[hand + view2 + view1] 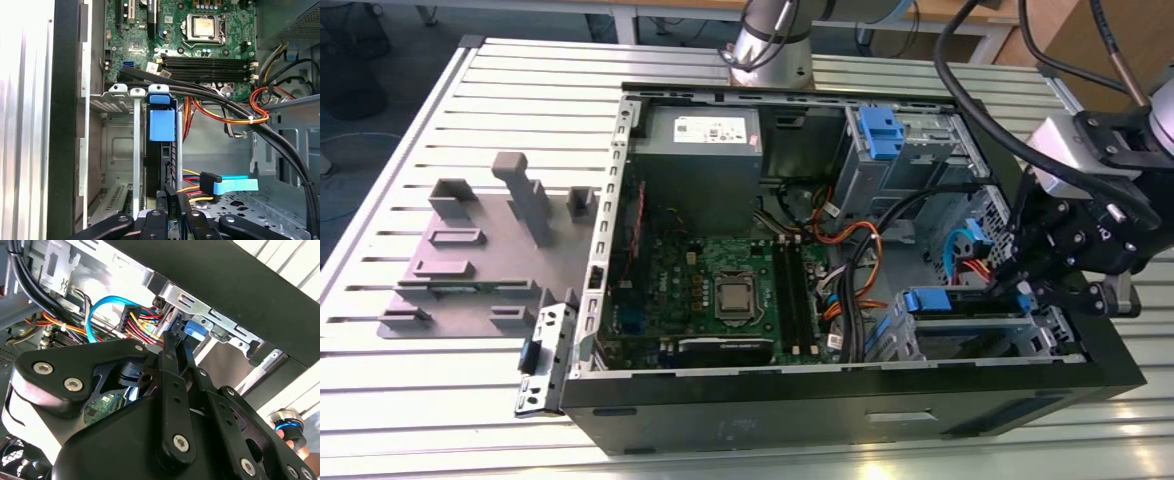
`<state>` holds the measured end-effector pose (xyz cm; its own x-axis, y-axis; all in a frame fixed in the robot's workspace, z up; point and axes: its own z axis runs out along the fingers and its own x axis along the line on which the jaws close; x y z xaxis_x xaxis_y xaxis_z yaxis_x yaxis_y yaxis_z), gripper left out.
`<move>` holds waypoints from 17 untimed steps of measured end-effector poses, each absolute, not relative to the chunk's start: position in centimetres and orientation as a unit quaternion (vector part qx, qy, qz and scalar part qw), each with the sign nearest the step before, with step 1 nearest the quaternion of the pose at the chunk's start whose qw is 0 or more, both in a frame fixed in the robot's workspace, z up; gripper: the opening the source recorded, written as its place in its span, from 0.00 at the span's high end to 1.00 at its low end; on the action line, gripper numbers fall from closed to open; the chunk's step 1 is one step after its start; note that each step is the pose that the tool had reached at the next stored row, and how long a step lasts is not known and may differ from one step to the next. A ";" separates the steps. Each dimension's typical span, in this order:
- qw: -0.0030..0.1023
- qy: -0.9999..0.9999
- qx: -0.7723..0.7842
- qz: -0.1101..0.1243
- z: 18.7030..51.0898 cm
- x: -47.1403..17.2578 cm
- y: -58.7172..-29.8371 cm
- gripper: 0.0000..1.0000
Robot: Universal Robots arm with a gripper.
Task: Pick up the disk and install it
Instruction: 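Insert the first disk wire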
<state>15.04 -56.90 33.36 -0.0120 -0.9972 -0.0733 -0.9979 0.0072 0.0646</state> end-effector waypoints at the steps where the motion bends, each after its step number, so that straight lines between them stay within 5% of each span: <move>1: 0.004 0.710 -0.703 0.049 33.4 15.0 -56.9 0.80; 17: 0.004 0.708 -0.704 0.049 32.6 15.0 -56.9 0.80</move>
<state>14.97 -56.91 32.61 -0.0088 -0.9972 -0.0743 -0.9979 0.0040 0.0645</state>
